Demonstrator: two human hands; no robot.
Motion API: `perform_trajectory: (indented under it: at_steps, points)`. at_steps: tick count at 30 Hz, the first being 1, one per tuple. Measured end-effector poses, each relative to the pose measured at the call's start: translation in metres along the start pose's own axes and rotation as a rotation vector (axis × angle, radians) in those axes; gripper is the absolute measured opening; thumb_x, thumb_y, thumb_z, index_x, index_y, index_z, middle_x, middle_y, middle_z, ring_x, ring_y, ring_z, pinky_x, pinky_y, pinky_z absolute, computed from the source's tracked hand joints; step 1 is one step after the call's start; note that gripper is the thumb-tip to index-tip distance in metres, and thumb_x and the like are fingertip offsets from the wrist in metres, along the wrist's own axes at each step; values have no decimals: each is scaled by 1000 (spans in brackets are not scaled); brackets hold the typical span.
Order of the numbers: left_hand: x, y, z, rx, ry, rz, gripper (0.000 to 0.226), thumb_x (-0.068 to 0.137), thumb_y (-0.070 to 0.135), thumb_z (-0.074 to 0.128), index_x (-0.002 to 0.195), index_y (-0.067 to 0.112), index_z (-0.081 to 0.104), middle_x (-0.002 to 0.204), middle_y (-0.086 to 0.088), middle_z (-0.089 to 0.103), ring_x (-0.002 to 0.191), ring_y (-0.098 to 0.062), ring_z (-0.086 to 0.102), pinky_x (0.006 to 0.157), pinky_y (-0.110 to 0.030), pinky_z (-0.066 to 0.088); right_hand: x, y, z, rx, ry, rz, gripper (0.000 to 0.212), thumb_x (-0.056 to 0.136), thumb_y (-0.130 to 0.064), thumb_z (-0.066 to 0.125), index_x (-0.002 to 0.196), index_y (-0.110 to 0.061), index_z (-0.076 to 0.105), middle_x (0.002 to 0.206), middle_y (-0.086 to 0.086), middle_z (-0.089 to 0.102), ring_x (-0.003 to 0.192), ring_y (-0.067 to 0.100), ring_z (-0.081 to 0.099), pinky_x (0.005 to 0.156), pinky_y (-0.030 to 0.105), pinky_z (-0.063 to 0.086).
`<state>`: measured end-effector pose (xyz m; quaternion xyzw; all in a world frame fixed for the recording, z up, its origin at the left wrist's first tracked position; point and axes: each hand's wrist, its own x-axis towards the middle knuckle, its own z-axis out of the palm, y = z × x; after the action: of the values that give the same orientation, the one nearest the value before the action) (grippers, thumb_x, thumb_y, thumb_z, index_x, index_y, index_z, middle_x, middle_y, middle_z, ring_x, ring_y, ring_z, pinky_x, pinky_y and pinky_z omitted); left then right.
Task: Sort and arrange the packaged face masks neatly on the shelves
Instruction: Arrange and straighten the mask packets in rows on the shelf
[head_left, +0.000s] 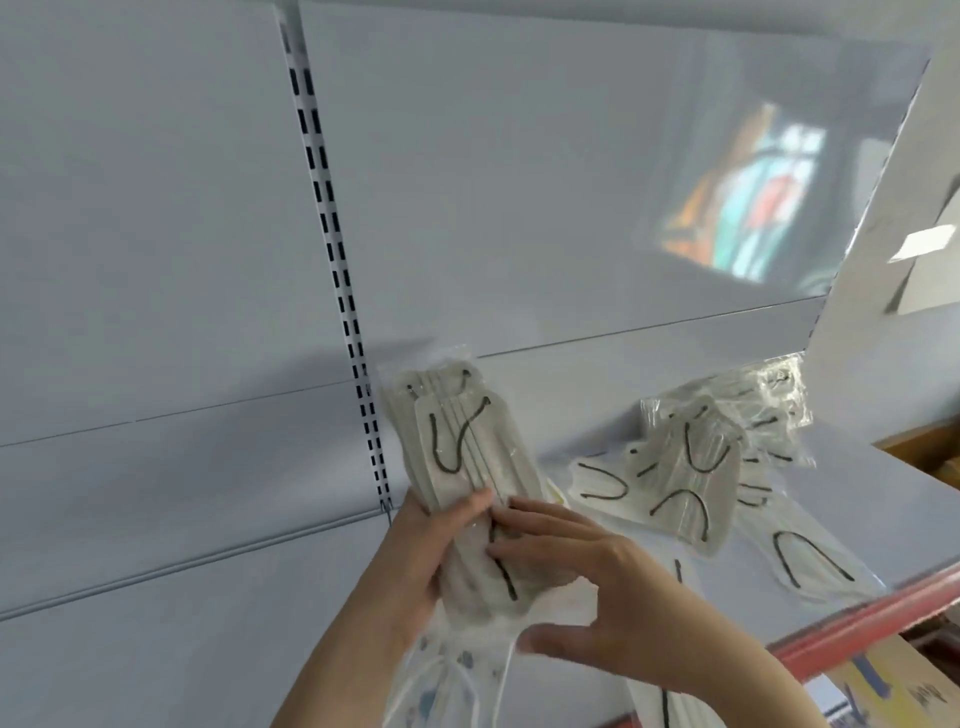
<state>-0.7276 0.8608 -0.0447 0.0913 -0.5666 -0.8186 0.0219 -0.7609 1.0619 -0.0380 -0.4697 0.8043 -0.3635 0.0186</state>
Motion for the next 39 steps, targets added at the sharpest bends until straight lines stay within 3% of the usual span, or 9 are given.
perform_trajectory:
  at_steps: [6, 10, 14, 22, 25, 28, 31, 35, 39]
  points:
    - [-21, 15, -50, 375, 208, 268, 66, 69, 26, 86, 129, 23, 59, 114, 3, 76, 103, -10, 73, 79, -23, 60, 39, -20, 19, 239, 301, 190, 96, 65, -80, 69, 148, -51, 31, 151, -31, 36, 140, -10, 32, 113, 26, 32]
    - [-41, 18, -83, 655, 95, 261, 73, 74, 25, 89, 137, 29, 52, 118, 14, 73, 111, -3, 68, 85, -20, 57, 67, -38, 46, 465, 200, 173, 87, 68, -42, 85, 141, -32, 40, 125, -26, 63, 120, -9, 55, 96, 15, 47]
    - [-52, 8, -104, 636, 85, 179, 85, 67, 30, 94, 140, 20, 52, 118, 6, 74, 112, -10, 70, 86, -26, 58, 73, -38, 71, 570, 86, 237, 108, 63, -34, 93, 150, -18, 32, 122, -7, 69, 117, 9, 64, 97, 35, 54]
    - [-54, 7, -99, 636, 159, 279, 47, 69, 23, 93, 112, 21, 72, 102, 7, 79, 98, -9, 74, 80, -27, 61, 80, -44, 73, 594, 147, 270, 55, 67, -7, 89, 110, -26, 59, 98, -14, 75, 95, 2, 71, 77, 20, 56]
    - [-51, 4, -99, 660, 182, 238, 66, 55, 48, 93, 112, 24, 71, 101, 10, 78, 97, -6, 74, 77, -25, 60, 71, -46, 69, 501, 56, 269, 69, 72, -37, 88, 131, -36, 51, 125, -13, 66, 120, -1, 59, 100, 27, 50]
    - [-46, 2, -93, 618, 256, 287, 43, 66, 36, 94, 102, 21, 75, 94, 11, 79, 90, -5, 74, 71, -19, 59, 43, -37, 48, 284, 80, 345, 96, 70, -80, 62, 152, -47, 23, 152, -28, 34, 139, -11, 30, 113, 22, 29]
    - [-39, 12, -80, 474, 268, 295, 36, 67, 29, 92, 98, 21, 75, 90, 8, 80, 88, -7, 75, 69, -22, 58, -1, -10, 12, -24, 160, 549, 79, 80, -73, 54, 148, -40, 32, 143, -21, 46, 133, 1, 44, 108, 25, 36]
    - [-28, 24, -42, 375, 193, 258, 47, 61, 34, 83, 106, 23, 74, 99, 7, 80, 94, -8, 75, 86, -33, 53, -52, 20, -15, -347, -219, 925, 72, 88, -62, 59, 149, -28, 39, 155, -5, 37, 141, 20, 33, 115, 36, 31]
    - [-13, 14, 1, 360, 57, 177, 71, 45, 49, 91, 109, 23, 73, 103, 3, 80, 98, -12, 75, 80, -29, 58, -44, 39, 6, -425, -199, 929, 75, 93, -52, 54, 156, -27, 21, 165, 0, 13, 145, 33, 18, 117, 44, 22]
